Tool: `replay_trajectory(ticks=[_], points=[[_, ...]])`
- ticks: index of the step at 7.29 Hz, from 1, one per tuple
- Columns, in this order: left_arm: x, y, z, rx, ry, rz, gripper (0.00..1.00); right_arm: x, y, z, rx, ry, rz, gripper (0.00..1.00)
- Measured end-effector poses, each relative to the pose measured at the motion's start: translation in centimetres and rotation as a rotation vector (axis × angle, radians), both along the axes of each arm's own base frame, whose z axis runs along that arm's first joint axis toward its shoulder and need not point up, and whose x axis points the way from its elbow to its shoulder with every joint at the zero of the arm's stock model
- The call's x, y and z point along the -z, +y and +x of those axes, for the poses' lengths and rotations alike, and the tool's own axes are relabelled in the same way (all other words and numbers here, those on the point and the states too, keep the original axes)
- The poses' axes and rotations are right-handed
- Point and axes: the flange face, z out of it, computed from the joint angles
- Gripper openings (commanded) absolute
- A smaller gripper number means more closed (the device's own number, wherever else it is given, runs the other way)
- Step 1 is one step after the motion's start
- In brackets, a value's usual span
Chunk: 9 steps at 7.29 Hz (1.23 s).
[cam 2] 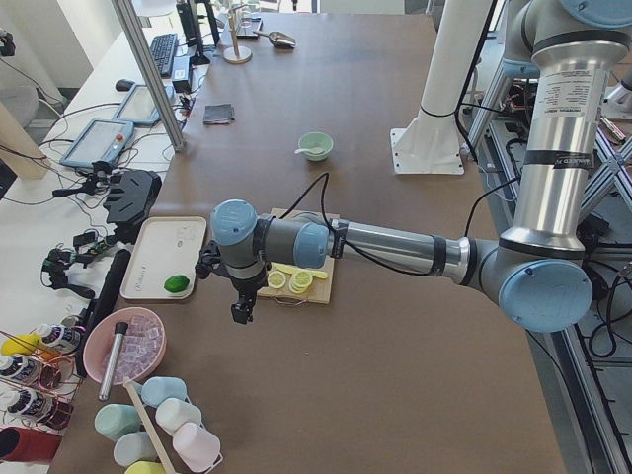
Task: Place spoon in bowl
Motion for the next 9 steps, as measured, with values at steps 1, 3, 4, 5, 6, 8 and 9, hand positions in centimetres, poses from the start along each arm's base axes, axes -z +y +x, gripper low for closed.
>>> replay_trajectory(ticks=[1, 3, 4, 5, 6, 8, 9], points=[[0.2, 0.2, 0.0, 0.001, 0.001, 0.01, 0.98, -0.3, 1.4, 0.0, 0.003, -0.004, -0.001, 1.0], [1.4, 0.9, -0.4, 0.012, 0.001, 0.031, 0.98, 0.2, 3.8, 0.1, 0.008, -0.014, 0.009, 1.0], [2.4, 1.9, -0.9, 0.021, 0.001, 0.048, 0.98, 0.3, 4.3, 0.0, 0.01, -0.012, 0.011, 1.0], [3.0, 2.8, -1.1, 0.024, 0.003, 0.058, 0.98, 0.3, 4.4, -0.1, 0.011, -0.006, 0.009, 1.0], [3.1, 3.2, -1.1, 0.021, 0.004, 0.063, 0.98, 0.0, 4.2, -0.2, 0.011, 0.001, 0.004, 1.0], [4.6, 2.9, -1.0, 0.016, 0.006, 0.103, 0.98, 0.5, 3.9, -0.3, 0.008, 0.008, 0.013, 1.0], [6.1, 2.9, -1.1, 0.019, 0.008, 0.13, 0.98, 1.5, 4.0, -0.3, 0.007, 0.006, 0.032, 1.0]])
